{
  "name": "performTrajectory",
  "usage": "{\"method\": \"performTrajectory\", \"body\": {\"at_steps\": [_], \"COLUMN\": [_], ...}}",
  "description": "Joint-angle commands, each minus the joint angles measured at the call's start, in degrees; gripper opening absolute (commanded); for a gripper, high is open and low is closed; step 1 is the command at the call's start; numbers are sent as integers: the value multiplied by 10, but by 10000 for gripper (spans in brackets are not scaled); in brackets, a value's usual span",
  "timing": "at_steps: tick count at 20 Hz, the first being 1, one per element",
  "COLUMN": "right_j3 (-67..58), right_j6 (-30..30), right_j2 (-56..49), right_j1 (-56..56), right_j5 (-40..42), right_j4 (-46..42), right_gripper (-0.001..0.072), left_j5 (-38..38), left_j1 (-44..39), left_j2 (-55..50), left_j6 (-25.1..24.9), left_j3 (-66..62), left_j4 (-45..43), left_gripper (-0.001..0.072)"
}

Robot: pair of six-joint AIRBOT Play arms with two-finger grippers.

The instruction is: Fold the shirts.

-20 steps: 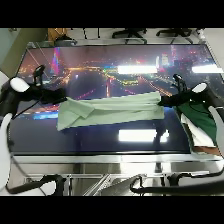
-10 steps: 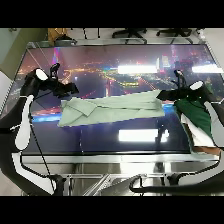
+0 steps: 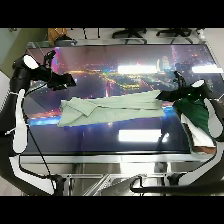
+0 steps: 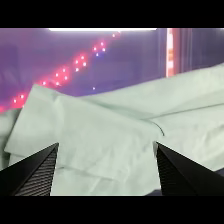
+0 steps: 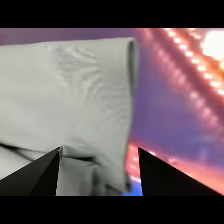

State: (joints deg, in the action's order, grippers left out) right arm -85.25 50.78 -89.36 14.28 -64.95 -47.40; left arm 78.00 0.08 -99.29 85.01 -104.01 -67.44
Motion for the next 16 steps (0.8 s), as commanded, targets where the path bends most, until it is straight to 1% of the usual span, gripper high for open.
{"method": "performTrajectory", "body": {"at_steps": [1,3,4,5,6,7,8,9,11,13,15,16], "right_j3": [-25,-26,-26,-26,-28,-34,-40,-45,-58,-74,-90,-99], "right_j6": [-12,-15,-16,-16,-26,-27,-25,-20,-9,13,32,40], "right_j2": [-43,-59,-64,-65,-65,-63,-58,-49,-19,21,68,94], "right_j1": [0,-3,-4,-7,-9,-12,-12,-12,-11,-12,-12,-12], "right_j5": [-94,-111,-125,-142,-160,-180,-194,-203,-224,-264,-303,-312], "right_j4": [8,16,23,27,27,27,30,38,65,89,127,140], "right_gripper": [549,366,354,246,73,24,24,23,23,23,23,23], "left_j5": [14,12,6,-3,-13,-25,-42,-66,-122,-172,-197,-197], "left_j1": [-1,-2,-6,-11,-19,-33,-49,-71,-127,-187,-244,-267], "left_j2": [35,51,57,62,63,61,57,48,20,-27,-86,-116], "left_j6": [0,0,0,0,0,1,0,-2,-7,-16,-16,-16], "left_j3": [37,62,73,85,97,105,113,121,134,128,91,63], "left_j4": [1,2,2,2,2,2,2,3,42,74,74,72], "left_gripper": [660,660,659,659,651,460,209,15,15,14,15,15]}}
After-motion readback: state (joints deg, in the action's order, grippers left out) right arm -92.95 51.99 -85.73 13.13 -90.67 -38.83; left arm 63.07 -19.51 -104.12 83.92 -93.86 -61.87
